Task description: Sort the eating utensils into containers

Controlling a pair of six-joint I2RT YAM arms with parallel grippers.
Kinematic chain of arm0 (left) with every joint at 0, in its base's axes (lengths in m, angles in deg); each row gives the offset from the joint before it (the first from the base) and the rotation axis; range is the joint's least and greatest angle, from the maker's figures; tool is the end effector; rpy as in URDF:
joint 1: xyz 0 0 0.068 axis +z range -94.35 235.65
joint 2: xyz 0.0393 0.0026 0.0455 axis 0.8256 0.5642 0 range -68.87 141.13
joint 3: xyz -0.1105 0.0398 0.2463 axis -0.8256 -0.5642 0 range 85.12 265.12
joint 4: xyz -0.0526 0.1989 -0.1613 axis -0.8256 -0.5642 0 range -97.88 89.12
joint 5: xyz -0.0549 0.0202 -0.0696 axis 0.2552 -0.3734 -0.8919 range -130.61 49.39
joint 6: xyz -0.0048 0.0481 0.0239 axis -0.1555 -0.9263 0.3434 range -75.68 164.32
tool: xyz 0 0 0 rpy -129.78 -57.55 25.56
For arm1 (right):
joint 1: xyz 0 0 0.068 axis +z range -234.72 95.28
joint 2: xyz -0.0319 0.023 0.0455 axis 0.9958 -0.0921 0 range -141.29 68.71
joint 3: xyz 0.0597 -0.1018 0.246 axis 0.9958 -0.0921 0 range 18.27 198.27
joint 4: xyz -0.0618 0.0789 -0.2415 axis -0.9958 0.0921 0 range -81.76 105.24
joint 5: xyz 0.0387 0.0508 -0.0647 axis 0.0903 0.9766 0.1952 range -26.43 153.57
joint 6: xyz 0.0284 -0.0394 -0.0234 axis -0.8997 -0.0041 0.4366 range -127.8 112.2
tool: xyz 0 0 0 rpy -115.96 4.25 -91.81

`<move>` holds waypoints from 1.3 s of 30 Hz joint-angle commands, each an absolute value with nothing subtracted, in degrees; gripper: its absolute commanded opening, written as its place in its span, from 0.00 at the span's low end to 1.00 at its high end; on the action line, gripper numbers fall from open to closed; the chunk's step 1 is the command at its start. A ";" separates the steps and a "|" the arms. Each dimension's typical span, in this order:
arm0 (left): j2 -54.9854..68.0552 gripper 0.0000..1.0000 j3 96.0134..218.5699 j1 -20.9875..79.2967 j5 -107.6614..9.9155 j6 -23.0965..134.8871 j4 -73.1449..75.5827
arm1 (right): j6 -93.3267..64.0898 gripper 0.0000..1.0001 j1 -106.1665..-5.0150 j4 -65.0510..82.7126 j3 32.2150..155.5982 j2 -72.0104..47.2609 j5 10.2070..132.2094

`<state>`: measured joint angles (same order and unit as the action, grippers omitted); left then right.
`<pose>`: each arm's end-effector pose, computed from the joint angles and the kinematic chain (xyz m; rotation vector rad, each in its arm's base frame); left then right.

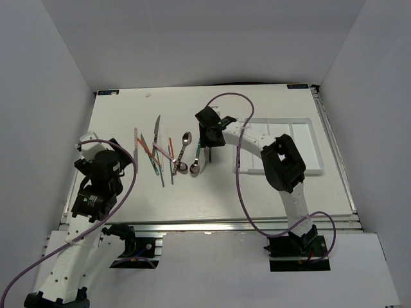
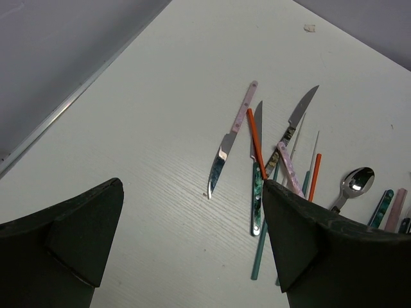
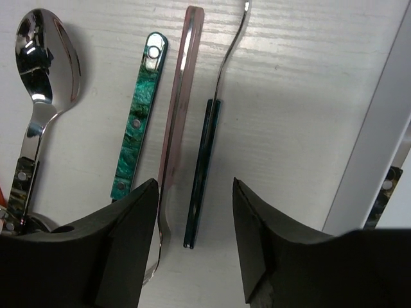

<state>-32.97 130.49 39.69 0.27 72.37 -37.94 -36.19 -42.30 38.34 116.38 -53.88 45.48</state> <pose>0.1288 -0.0126 0.3210 -0.6226 1.8321 0.2238 0.3563 0.3105 0.2012 -0.1763 2.4556 0.1357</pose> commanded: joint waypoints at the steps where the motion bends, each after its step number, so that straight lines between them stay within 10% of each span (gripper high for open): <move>1: -32.49 0.98 130.74 39.83 -0.53 71.74 -37.45 | -36.37 0.55 -42.44 38.82 120.48 -55.48 43.53; 23: -32.75 0.98 130.74 39.83 -0.18 71.91 -37.80 | -36.81 0.34 -44.81 37.33 116.71 -59.09 47.22; 28: -33.27 0.98 130.65 39.75 -0.09 72.00 -37.80 | -36.02 0.00 -45.17 37.16 113.55 -57.34 49.06; 39: -33.80 0.98 130.65 39.75 0.26 72.09 -37.89 | -34.17 0.00 -47.71 33.37 102.49 -36.17 51.09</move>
<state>-33.41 130.49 39.69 -0.56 72.19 -37.94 -35.29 -45.87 35.15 103.37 -44.17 51.40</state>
